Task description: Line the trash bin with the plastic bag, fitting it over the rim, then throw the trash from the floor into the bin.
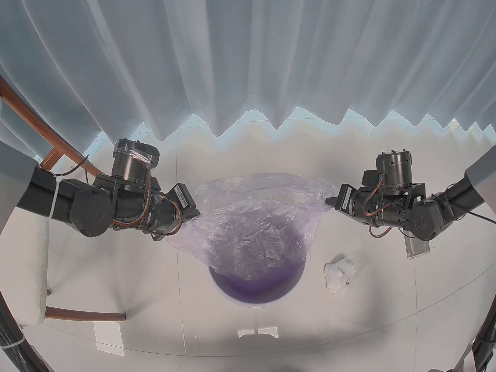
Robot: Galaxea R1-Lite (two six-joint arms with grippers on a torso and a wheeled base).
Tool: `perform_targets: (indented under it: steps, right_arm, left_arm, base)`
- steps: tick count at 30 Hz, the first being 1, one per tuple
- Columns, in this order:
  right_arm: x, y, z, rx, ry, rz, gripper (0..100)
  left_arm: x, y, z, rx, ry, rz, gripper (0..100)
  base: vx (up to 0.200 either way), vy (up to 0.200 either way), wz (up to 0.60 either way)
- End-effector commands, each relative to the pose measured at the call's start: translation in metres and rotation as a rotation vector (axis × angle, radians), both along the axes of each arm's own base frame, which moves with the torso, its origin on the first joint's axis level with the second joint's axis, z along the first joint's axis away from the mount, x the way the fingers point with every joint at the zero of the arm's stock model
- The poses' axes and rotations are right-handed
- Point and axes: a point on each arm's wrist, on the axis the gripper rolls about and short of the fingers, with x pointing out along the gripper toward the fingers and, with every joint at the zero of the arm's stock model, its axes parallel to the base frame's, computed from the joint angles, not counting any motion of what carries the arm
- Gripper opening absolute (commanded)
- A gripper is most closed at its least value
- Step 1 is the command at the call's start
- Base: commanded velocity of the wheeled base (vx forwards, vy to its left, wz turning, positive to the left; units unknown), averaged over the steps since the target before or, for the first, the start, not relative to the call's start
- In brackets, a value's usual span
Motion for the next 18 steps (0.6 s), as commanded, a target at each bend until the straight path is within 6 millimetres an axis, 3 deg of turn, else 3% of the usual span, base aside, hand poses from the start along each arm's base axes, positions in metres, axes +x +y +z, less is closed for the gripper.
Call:
perform_targets:
  steps: [1, 6, 18]
  right_arm:
    - [0.022, -0.003, -0.030, -0.040, 0.047, -0.012, 0]
    - [0.035, -0.011, -0.033, -0.039, 0.041, -0.041, 0]
    - [0.035, -0.031, -0.050, -0.060, 0.110, -0.083, 0]
  left_arm:
    - [0.018, 0.002, -0.024, 0.035, 0.054, 0.041, 0]
    - [0.023, 0.001, -0.032, 0.040, 0.072, 0.040, 0]
    - [0.029, 0.012, -0.057, 0.078, 0.166, 0.078, 0]
  base:
    - [0.000, 0.000, 0.00]
    - [0.000, 0.000, 0.00]
    - [0.000, 0.000, 0.00]
